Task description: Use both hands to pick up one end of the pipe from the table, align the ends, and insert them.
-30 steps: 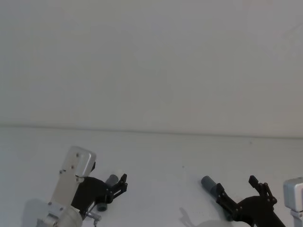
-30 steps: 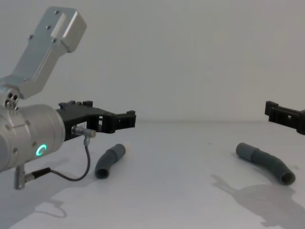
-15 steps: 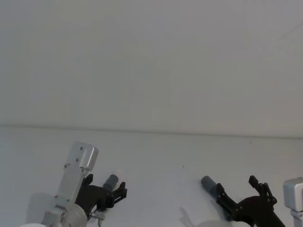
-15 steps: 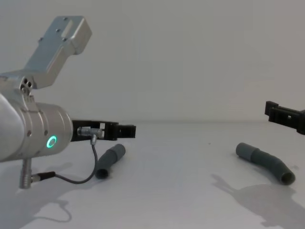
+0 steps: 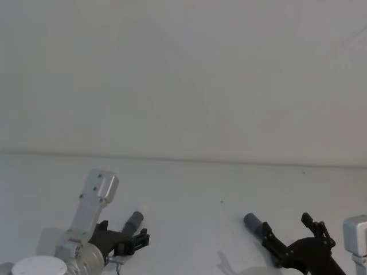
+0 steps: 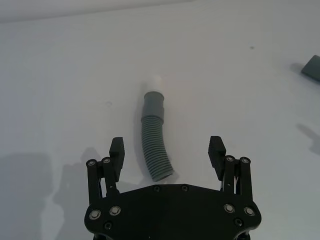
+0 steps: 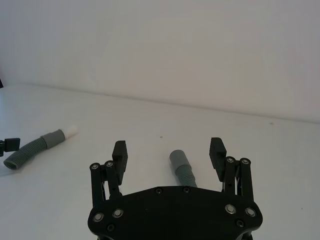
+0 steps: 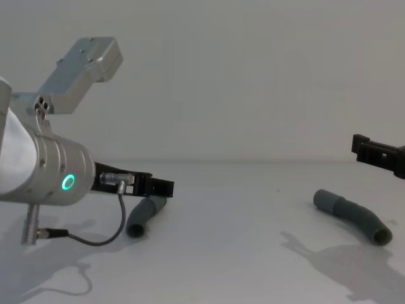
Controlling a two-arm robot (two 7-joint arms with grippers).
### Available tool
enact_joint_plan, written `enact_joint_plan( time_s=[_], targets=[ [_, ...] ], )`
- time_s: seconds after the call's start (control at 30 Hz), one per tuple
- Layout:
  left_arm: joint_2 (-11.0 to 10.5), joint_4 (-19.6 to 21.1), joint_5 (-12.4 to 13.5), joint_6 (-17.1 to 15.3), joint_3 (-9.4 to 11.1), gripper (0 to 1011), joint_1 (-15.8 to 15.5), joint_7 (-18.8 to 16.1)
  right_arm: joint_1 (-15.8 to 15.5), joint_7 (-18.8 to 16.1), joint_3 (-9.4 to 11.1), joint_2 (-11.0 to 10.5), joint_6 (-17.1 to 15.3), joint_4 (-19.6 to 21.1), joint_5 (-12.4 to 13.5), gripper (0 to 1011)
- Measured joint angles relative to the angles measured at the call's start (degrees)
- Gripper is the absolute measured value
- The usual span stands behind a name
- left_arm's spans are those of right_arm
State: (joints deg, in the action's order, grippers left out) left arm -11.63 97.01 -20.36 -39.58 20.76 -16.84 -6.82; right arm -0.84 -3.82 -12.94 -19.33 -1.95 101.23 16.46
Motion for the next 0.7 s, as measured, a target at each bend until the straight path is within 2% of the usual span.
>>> enact_joint_plan(
  time_s=[0.3,0.7],
  targets=[
    [-0.06,-1.79,-0.01,-1.72,-0.3,1001,-1.78,0.84,0.0,0.0,0.0,0.0,0.0,0.0,0.0,1000],
    [0.21,-5.25,0.14,-1.3,-0.68,1001,-3.47,2.23,0.0,0.0,0.0,0.0,0.0,0.0,0.0,1000]
  ],
)
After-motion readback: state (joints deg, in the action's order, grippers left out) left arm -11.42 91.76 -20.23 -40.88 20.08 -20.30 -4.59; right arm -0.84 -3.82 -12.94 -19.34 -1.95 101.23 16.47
